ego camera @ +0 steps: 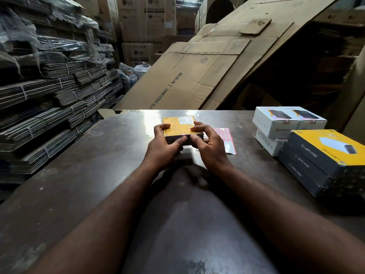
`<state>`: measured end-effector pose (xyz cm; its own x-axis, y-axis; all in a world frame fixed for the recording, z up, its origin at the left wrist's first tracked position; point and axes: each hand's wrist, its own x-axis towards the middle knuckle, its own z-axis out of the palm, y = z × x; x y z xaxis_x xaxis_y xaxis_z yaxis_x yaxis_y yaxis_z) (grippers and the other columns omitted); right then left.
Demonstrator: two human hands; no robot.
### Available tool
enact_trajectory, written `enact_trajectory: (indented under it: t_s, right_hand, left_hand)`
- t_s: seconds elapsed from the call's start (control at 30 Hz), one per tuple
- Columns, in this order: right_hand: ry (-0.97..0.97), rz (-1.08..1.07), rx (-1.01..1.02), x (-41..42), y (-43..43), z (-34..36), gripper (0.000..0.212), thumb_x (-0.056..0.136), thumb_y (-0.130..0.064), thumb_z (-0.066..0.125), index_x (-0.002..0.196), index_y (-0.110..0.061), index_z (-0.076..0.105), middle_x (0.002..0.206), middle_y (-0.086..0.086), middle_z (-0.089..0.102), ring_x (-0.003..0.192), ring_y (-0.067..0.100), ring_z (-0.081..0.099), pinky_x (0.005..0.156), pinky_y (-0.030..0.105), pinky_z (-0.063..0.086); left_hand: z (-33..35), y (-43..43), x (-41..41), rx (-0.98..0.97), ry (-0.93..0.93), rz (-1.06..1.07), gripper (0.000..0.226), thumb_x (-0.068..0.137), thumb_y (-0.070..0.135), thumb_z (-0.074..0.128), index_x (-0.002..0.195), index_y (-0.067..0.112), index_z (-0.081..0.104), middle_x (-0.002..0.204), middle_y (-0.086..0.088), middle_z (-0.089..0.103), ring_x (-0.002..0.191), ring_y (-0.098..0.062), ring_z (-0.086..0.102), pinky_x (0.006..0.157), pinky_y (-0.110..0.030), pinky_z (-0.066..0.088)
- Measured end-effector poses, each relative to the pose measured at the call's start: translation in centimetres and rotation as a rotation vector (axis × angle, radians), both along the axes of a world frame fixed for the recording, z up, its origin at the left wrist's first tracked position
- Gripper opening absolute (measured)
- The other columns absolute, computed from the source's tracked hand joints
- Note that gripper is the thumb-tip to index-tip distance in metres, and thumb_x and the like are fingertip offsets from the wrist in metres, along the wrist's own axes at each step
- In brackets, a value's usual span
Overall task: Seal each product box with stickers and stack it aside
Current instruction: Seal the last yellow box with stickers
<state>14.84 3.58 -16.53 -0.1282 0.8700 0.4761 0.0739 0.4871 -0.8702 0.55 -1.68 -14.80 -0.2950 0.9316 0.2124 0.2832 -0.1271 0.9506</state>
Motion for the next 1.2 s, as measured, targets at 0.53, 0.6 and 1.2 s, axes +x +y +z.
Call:
enact_trajectory:
  t_s: [0.53, 0.6, 1.2]
  right_hand:
    - [-0.193, -0.05, 0.24, -0.2, -0.4, -0.3, 0.045, 0.078, 0.002, 0.079, 0.117, -0.012, 0.061, 0.146, 0.006, 0.052, 0.131, 0.013, 0.052, 0.101, 0.032, 0.053]
    - [-0.18, -0.036, 0.265, -0.6, -0.7, -0.3, 0.044, 0.079, -0.004, 0.081, 0.118, -0.011, 0.061, 0.15, 0.006, 0.048, 0.132, 0.016, 0.053, 0.102, 0.032, 0.053]
    - [0.147, -0.076, -0.287, -0.7, 0.3, -0.2, 0.021, 0.077, -0.036, 0.075, 0.09, -0.024, 0.063, 0.103, 0.005, 0.071, 0.101, 0.025, 0.07, 0.093, 0.044, 0.057]
  left_hand:
    - [1.4, -0.1, -0.6, -0.038, -0.653, -0.149, 0.048, 0.097, 0.022, 0.066, 0.138, 0.027, 0.04, 0.126, -0.016, 0.065, 0.103, -0.026, 0.072, 0.089, -0.045, 0.059]
    - [1.1, -0.1, -0.4, -0.009, -0.609, -0.1, 0.052, 0.093, 0.02, 0.07, 0.135, 0.028, 0.039, 0.12, -0.014, 0.067, 0.094, -0.02, 0.075, 0.083, -0.039, 0.06]
    - [0.8, 0.0, 0.8, -0.005, -0.44, -0.116, 0.043, 0.097, 0.016, 0.066, 0.128, 0.029, 0.04, 0.131, -0.014, 0.061, 0.098, -0.021, 0.073, 0.078, -0.034, 0.061]
